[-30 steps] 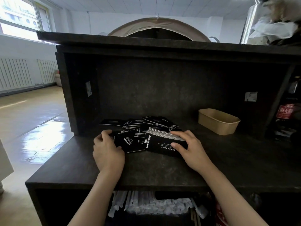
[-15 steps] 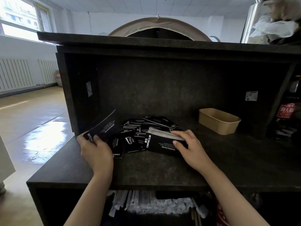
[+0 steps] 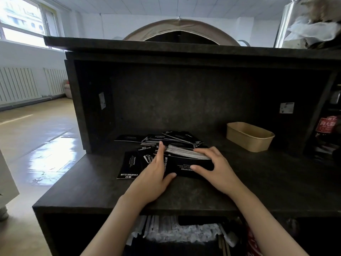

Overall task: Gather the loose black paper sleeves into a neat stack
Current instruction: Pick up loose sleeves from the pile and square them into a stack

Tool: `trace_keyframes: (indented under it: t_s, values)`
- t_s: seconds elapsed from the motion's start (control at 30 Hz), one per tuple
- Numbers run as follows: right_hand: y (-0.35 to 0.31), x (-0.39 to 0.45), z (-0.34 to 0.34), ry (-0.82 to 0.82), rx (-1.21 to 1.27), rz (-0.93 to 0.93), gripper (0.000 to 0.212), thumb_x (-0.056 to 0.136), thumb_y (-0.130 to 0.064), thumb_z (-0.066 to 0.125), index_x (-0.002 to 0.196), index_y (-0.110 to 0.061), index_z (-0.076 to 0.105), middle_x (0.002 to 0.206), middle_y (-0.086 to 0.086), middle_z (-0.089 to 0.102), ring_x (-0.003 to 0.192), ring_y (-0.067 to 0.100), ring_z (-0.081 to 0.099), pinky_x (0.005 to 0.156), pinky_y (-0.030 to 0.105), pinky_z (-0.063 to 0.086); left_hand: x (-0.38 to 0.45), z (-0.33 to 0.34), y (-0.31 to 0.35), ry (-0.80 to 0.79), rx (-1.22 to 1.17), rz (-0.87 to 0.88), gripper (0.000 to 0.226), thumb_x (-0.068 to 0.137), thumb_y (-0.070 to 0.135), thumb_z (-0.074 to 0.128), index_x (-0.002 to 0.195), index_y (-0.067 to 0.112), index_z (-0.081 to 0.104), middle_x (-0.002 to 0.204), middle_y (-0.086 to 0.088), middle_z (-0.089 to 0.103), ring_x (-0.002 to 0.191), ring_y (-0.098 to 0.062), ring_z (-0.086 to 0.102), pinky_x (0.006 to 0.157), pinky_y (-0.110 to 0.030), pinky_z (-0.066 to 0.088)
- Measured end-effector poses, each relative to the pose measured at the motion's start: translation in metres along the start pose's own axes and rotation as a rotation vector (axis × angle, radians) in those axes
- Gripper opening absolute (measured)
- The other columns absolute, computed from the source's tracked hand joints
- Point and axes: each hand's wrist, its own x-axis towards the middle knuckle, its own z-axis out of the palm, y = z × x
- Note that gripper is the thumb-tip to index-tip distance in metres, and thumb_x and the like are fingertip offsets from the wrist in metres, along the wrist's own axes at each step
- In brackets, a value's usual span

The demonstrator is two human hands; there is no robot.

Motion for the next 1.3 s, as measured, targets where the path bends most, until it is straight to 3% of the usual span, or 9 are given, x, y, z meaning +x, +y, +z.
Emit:
trace_keyframes:
  t_s: [0.07,0.17,0.27,0.37,0.5,0.83,0.97,1.07,1.3]
  values:
    - [0.001,0.000,0.000,0.022,-0.007,-0.033,0.044,0.083,-0.030,0.073,0.124,-0.033,0.059,0.110,-0.017,0.051,0.108,-0.004,0.051,0.097,0.019,0.039,-0.001,-0.001,-0.001,-0.081,-0.020,-0.007,0.103,0.095,0.041,0.054,0.141,0.026,-0.036,0.163,0.008,-0.002,0.147,-0.010,0.016,0.113,-0.020,0.017]
    - [-0.001,0.000,-0.002,0.055,0.002,-0.033,0.043,0.081,-0.019,0.075,0.121,-0.031,0.063,0.107,-0.014,0.056,0.103,-0.006,0.054,0.091,0.011,0.039,-0.001,-0.003,-0.001,-0.088,-0.023,-0.024,0.097,0.095,0.043,0.052,0.146,0.027,-0.029,0.162,0.004,0.009,0.146,-0.014,0.024,0.115,-0.023,0.021]
    - [-0.002,0.001,-0.004,0.067,0.037,0.003,0.044,0.080,-0.016,0.076,0.119,-0.031,0.065,0.106,-0.013,0.060,0.100,-0.007,0.055,0.082,0.004,0.038,-0.002,0.000,-0.002,0.094,0.145,-0.028,0.087,0.095,0.048,0.047,0.153,0.021,-0.013,0.156,-0.006,0.032,0.140,-0.024,0.035,0.118,-0.036,0.027]
    - [-0.001,0.001,-0.004,0.060,0.043,0.006,0.045,0.081,-0.013,0.075,0.120,-0.031,0.064,0.109,-0.013,0.060,0.103,-0.005,0.055,0.083,0.005,0.038,-0.006,0.000,-0.007,0.335,0.365,-0.295,0.079,0.093,0.049,0.050,0.153,0.014,0.012,0.149,-0.012,0.041,0.140,-0.032,0.035,0.120,-0.045,0.020]
    - [0.002,0.001,-0.004,0.031,0.025,0.004,0.046,0.083,-0.013,0.073,0.124,-0.031,0.061,0.113,-0.013,0.057,0.108,-0.001,0.053,0.088,0.009,0.038,-0.013,-0.007,-0.009,0.348,0.374,-0.629,0.075,0.090,0.053,0.054,0.144,0.008,0.030,0.138,-0.017,0.051,0.130,-0.036,0.045,0.112,-0.047,0.029]
    - [0.002,0.001,-0.003,0.011,0.005,-0.010,0.045,0.085,-0.015,0.070,0.125,-0.032,0.058,0.116,-0.012,0.053,0.110,-0.002,0.051,0.089,0.008,0.036,-0.014,-0.013,-0.008,0.416,0.232,-0.626,0.045,0.093,0.027,0.057,0.135,0.014,0.045,0.131,-0.013,0.056,0.123,-0.033,0.049,0.102,-0.046,0.037]
    - [0.001,0.001,-0.003,0.015,-0.002,-0.010,0.044,0.085,-0.016,0.070,0.125,-0.032,0.058,0.116,-0.012,0.053,0.111,0.000,0.051,0.096,0.017,0.039,-0.011,-0.010,-0.009,0.343,0.299,-0.565,0.056,0.095,0.053,0.043,0.140,0.020,0.040,0.136,-0.006,0.054,0.129,-0.026,0.047,0.107,-0.043,0.031]
    - [0.001,0.001,-0.003,0.017,-0.005,-0.011,0.044,0.086,-0.016,0.069,0.125,-0.032,0.058,0.115,-0.011,0.053,0.110,0.000,0.051,0.096,0.019,0.039,-0.010,-0.009,-0.010,0.317,0.317,-0.571,0.073,0.085,0.066,0.050,0.139,0.018,0.039,0.134,-0.006,0.056,0.129,-0.026,0.048,0.109,-0.042,0.030]
    - [0.002,0.001,-0.002,0.016,-0.004,-0.020,0.043,0.086,-0.016,0.069,0.125,-0.032,0.057,0.115,-0.011,0.052,0.111,0.000,0.051,0.096,0.018,0.039,-0.012,-0.016,-0.010,0.461,0.045,-0.568,0.057,0.081,0.028,0.072,0.131,0.022,0.044,0.126,-0.004,0.057,0.119,-0.025,0.052,0.104,-0.043,0.035]
